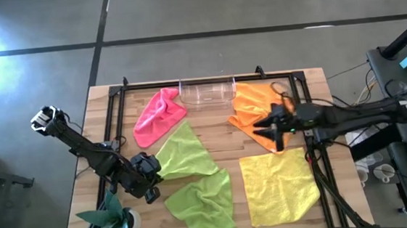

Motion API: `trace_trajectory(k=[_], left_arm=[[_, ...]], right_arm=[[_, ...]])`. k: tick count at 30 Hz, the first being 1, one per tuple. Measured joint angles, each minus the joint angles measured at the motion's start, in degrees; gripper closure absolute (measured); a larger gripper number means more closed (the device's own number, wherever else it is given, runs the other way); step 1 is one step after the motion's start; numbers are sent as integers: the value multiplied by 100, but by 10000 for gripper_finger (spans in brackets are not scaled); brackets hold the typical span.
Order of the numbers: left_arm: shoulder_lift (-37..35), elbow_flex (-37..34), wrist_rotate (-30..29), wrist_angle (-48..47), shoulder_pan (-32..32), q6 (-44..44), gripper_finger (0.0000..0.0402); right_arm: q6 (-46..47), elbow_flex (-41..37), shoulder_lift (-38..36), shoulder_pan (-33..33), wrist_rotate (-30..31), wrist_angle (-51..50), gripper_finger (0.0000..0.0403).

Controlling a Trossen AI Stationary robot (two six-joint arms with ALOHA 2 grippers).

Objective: Fold microfiber towels
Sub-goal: Fold the top green microfiber towel

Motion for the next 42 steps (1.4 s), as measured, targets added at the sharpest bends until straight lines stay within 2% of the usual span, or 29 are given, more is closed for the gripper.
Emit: trace_trajectory(k=[4, 9, 14, 23, 33, 42], left_arm=[[-7, 40, -238, 0, 0, -2, 400], [-24, 110, -311, 3, 0, -4, 400], [-32, 118, -371, 0, 0, -8, 400], [-37, 118, -969, 0, 0, -312, 400], [-42, 118, -1528, 33, -2, -346, 400], [-42, 118, -1686, 70, -2, -347, 400]], right_arm=[[-380, 225, 792, 0, -360, -80, 231], [-509, 355, 1752, 68, -973, 533, 231], [-811, 658, 2642, 201, -975, 1127, 230], [-1492, 1521, 4058, 462, -977, 1136, 229], [-1606, 2307, 5273, 515, -1130, 1114, 231], [-1657, 2914, 6138, 564, -1138, 1111, 232]])
